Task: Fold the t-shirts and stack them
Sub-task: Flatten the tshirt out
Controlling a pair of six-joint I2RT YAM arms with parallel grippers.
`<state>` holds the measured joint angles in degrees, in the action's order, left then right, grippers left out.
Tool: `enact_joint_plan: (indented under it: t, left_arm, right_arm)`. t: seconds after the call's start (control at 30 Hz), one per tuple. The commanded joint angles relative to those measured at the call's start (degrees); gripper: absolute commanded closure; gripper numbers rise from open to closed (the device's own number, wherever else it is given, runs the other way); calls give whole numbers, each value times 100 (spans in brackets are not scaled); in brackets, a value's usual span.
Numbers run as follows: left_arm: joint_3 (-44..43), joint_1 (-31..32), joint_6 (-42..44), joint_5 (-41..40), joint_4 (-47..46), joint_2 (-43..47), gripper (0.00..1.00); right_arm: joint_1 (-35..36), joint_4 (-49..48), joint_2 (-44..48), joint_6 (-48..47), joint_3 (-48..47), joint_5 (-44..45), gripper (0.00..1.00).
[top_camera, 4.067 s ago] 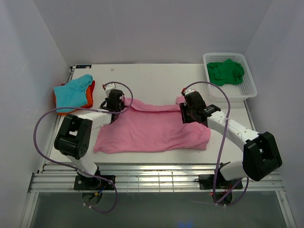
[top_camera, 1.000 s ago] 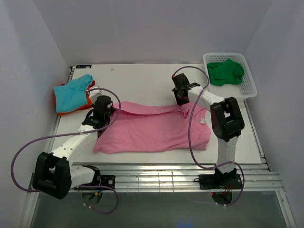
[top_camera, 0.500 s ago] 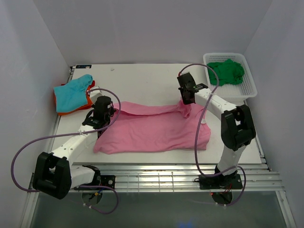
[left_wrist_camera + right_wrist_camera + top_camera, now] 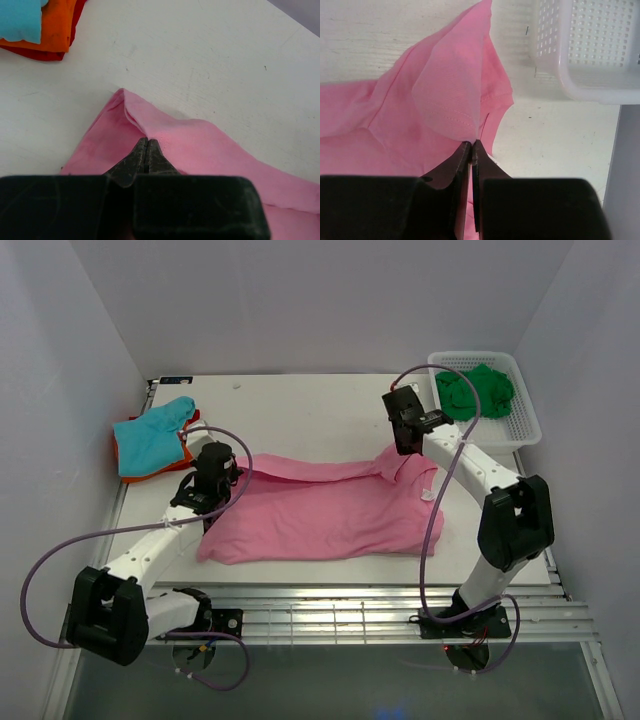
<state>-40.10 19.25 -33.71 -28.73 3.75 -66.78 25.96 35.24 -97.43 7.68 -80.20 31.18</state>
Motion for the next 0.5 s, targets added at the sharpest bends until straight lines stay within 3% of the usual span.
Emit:
enact_joint_plan:
  t: [0.0, 0.1, 0.17, 0.2, 0.23, 0.27, 0.47]
  left_arm:
    - [46, -26, 14, -194, 82, 271, 100]
    - [46, -26, -12, -142, 73, 280, 100]
    - [37, -26, -21, -124, 73, 271, 100]
    - [28, -26, -21, -115, 73, 271, 100]
    - [20, -26, -12, -115, 73, 254, 100]
    - [19, -26, -4, -115, 82, 254, 100]
    - [37, -26, -82, -63, 29, 175, 100]
  right_arm:
    - [-20, 535, 303, 295, -259, 47, 92]
    - [-12, 729, 767, 523, 284, -102, 92]
    - [-3, 843, 953, 769, 812, -77, 77]
    - [-11, 913, 1041, 857, 944, -77, 67]
    - [-12, 1053, 1216, 927, 1067, -86, 49]
    - [32, 1107, 1304, 998, 1181, -77, 44]
    - [85, 749, 1560, 613, 867, -313, 38]
